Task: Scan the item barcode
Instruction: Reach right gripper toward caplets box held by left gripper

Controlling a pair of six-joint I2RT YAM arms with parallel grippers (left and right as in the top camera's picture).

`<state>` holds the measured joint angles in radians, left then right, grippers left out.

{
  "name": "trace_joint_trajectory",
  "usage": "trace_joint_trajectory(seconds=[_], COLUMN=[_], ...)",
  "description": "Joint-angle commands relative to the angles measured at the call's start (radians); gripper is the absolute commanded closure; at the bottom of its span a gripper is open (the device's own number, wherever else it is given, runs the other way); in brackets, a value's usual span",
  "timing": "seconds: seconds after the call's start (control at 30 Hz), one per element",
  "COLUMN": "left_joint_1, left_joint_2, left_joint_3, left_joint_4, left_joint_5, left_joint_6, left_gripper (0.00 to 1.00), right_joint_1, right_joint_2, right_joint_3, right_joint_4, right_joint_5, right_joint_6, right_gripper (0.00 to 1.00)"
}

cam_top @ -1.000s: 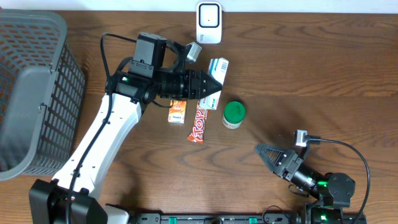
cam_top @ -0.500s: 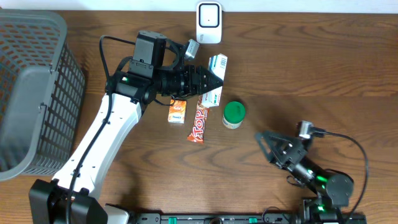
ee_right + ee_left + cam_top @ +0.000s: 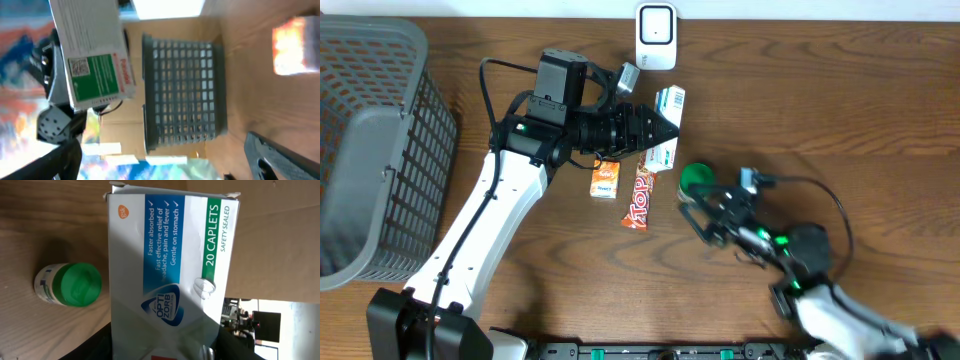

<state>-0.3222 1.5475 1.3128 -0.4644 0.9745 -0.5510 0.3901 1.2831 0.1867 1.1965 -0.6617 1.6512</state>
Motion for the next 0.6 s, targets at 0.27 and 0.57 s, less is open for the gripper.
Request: trace_joint_trajectory(seconds=[0.27, 0.57], left_joint_1=[-0.002, -0.002], left_joint_2=[-0.005, -0.005], left_joint_3=[0.0, 0.0], left_joint_4=[0.007, 0.011], left_joint_5=[0.02, 0.019], left_joint_6=[-0.009, -0.009], left_gripper=[0.47, 0.47], right_joint_1=[-0.001, 0.005], right_joint_2=[0.177, 0.177], right_joint_3=[0.133, 0.134], right_joint_4=[0.154, 0.161], right_joint_5=[-0.032, 0.013], right_joint_6=[-0.169, -0.069], right_gripper=[0.01, 0.02])
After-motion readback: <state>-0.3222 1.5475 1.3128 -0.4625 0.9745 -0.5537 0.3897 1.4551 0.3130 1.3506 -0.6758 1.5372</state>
